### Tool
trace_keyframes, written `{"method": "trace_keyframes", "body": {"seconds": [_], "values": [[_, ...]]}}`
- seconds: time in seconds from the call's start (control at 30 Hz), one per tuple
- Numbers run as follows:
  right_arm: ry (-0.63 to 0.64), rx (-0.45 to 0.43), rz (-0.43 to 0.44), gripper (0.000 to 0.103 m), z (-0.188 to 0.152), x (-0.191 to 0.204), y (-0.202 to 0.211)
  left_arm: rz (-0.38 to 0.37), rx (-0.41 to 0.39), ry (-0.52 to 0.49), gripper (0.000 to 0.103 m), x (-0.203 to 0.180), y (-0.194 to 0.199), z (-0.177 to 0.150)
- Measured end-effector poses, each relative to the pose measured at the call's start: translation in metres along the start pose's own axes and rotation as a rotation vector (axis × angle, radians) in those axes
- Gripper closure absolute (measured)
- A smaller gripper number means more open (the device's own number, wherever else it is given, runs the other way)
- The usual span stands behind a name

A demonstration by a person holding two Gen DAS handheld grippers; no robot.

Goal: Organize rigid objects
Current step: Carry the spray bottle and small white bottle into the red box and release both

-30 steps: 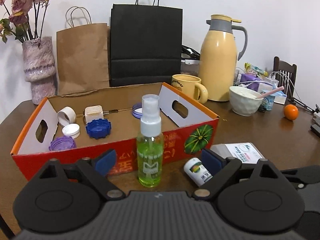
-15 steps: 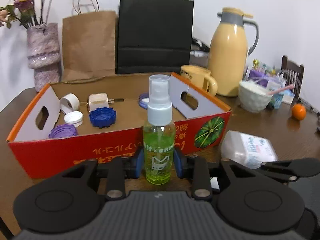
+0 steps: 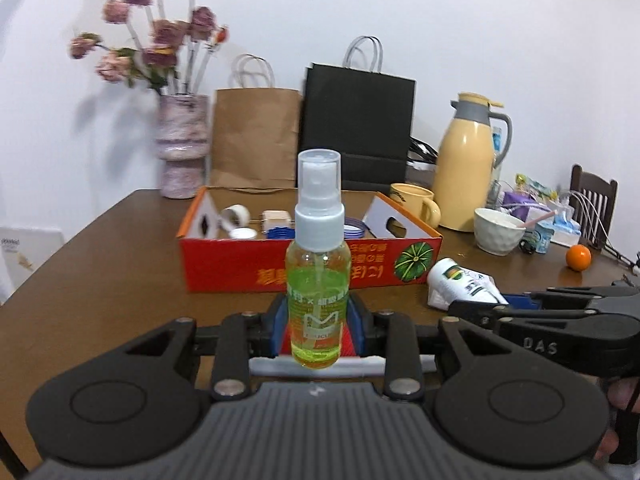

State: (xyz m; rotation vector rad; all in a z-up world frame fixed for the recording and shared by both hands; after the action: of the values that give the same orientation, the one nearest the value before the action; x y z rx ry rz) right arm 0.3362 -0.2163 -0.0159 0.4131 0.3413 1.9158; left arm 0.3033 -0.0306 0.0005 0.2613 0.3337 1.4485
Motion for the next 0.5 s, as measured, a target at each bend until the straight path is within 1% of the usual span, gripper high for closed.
{"method": "trace_keyframes", "body": {"seconds": [0.1, 0.17, 0.33, 0.5], "values": [[0.007, -0.019, 0.017, 0.076, -0.003, 0.009, 0.019, 0.016, -0.016, 0.034, 0.072, 0.009, 0.022, -0.004], [0.026, -0.023, 0.012, 0.076, -0.005, 0.015, 0.033, 0.013, -0.021, 0.052, 0.072, 0.013, 0.032, -0.006], [0.027, -0.059, 0.010, 0.076, -0.007, 0.023, 0.066, 0.047, -0.045, 0.034, 0.072, 0.011, 0.061, -0.013], [0.046, -0.070, -0.010, 0.076, -0.009, 0.030, 0.091, 0.019, -0.060, 0.065, 0.072, 0.011, 0.087, -0.021]]}}
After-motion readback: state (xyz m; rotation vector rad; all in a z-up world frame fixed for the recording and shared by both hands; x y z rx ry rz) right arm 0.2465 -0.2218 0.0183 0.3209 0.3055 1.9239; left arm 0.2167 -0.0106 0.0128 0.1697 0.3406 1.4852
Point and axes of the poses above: each gripper's, at about its wrist camera, not at the fingertips, and y roughly against the way its jaws point, x to its left, z to its top, the point moved 1 cm from there along -y, roughly the way its jaws point, and after that the axes turned 5 degrees about z, right-handed, at the moved point
